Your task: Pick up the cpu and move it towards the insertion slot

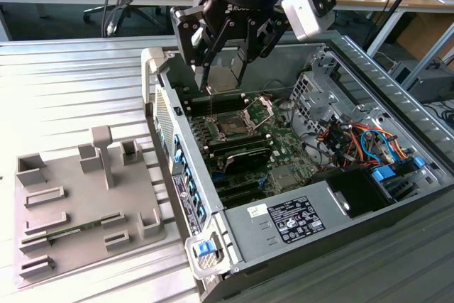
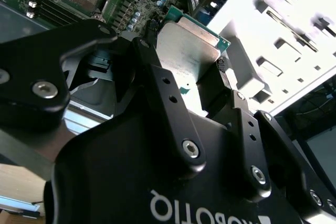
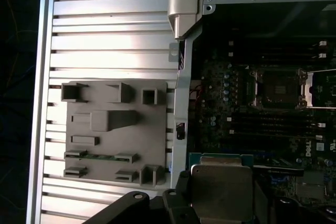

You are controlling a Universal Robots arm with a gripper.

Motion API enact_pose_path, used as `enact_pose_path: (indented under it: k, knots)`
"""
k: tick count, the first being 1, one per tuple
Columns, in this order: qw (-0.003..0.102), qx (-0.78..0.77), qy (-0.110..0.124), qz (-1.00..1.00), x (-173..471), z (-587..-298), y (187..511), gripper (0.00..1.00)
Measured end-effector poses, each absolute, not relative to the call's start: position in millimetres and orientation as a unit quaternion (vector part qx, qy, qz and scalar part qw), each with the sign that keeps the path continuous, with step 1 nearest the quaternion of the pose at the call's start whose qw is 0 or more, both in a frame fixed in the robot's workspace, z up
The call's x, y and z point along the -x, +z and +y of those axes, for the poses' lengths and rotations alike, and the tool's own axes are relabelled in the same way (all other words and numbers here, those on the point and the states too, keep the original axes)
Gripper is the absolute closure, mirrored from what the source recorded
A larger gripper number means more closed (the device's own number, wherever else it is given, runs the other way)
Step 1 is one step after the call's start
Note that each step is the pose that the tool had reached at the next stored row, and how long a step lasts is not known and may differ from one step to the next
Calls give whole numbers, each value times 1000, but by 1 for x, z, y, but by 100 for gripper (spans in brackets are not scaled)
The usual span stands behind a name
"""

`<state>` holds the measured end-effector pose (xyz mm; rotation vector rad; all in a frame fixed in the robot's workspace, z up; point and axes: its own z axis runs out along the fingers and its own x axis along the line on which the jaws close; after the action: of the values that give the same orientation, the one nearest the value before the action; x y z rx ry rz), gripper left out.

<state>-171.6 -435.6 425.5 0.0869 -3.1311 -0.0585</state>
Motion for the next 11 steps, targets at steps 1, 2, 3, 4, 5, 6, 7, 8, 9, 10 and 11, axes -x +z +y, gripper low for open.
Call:
enact_pose_path:
  k: [1, 2, 3, 4, 5, 6, 7, 8, 9, 10, 11]
  knots:
    - [4, -28, -19, -999, 171, -436, 425, 45]
    - [4, -28, -19, -999, 170, -436, 425, 45]
    - [4, -28, -19, -999, 168, -435, 425, 45]
    - [4, -28, -19, -999, 167, -435, 425, 45]
    - [4, -28, -19, -999, 165, -435, 425, 45]
    - [4, -28, -19, -999, 164, -435, 425, 45]
    - [4, -28, -19, -999, 163, -435, 425, 45]
    - [4, -28, -19, -999, 163, -435, 425, 45]
    - [4, -28, -19, -999, 162, -435, 425, 45]
    - [4, -28, -19, -999, 160, -435, 425, 45]
    - [4, -28, -19, -999, 159, -435, 425, 45]
